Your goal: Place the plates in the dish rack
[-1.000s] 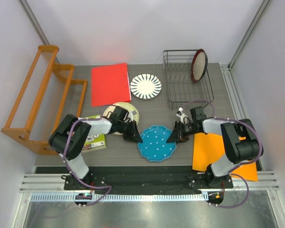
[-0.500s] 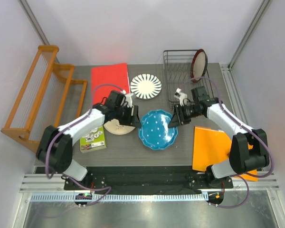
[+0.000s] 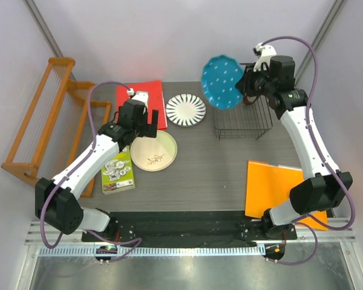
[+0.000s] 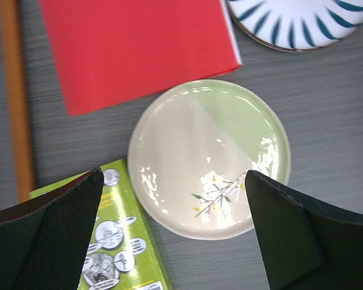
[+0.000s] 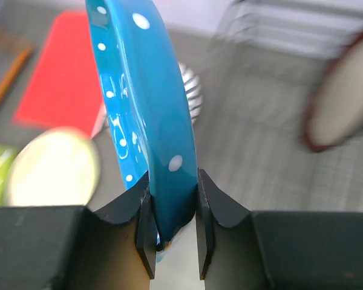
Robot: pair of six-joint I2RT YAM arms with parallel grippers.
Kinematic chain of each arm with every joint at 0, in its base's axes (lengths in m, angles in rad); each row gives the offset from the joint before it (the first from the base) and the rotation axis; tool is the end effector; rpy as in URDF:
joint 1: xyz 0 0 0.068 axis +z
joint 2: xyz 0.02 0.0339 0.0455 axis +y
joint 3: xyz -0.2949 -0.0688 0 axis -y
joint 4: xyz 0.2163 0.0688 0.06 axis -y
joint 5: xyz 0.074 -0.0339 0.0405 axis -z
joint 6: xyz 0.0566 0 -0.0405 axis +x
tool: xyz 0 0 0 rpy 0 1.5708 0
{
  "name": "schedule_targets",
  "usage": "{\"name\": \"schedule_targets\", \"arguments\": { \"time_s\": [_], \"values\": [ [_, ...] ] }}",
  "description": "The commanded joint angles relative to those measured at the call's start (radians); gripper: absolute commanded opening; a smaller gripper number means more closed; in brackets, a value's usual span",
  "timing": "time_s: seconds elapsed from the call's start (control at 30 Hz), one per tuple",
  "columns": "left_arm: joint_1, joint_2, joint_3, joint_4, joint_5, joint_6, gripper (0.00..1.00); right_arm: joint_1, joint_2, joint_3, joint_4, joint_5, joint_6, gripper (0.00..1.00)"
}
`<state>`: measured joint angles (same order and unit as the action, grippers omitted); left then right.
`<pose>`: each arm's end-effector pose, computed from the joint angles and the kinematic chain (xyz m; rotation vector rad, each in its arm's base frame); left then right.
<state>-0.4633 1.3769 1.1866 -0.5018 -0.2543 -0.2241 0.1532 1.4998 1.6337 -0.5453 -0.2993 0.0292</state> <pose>0.2623 -0.1151 0.3387 0.1333 2.2339 -0.0849 0.3165 0.0658 0.4448 -0.3172 1.9607 0.4146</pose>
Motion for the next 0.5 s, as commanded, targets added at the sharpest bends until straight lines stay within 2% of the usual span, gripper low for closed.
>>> {"name": "schedule_targets", "arguments": {
  "time_s": [0.0,0.03,0.07,0.17,0.3,0.47],
  "values": [
    [0.011,-0.067,-0.017,0.035,-0.157,0.037,0.99,-0.011,0.049,0.083,0.363,0.411,0.072,0.01],
    [0.011,-0.078,-0.025,0.043,-0.134,0.038,0.99,-0.011,0.069,0.127,0.37,0.452,0.071,0.01],
    [0.011,-0.088,-0.031,0.043,-0.119,0.031,0.99,-0.007,0.088,0.144,0.395,0.559,0.067,0.01],
    [0.011,-0.11,-0.05,0.028,-0.056,0.011,0.99,-0.007,0.155,0.195,0.458,0.664,0.017,0.01],
    [0.011,-0.116,-0.067,0.039,-0.002,-0.023,0.99,-0.004,0.267,0.288,0.466,0.761,-0.112,0.01],
    [0.014,-0.095,-0.051,0.048,0.0,-0.035,0.99,-0.006,0.327,0.322,0.47,0.812,-0.144,0.01]
  ]
}}
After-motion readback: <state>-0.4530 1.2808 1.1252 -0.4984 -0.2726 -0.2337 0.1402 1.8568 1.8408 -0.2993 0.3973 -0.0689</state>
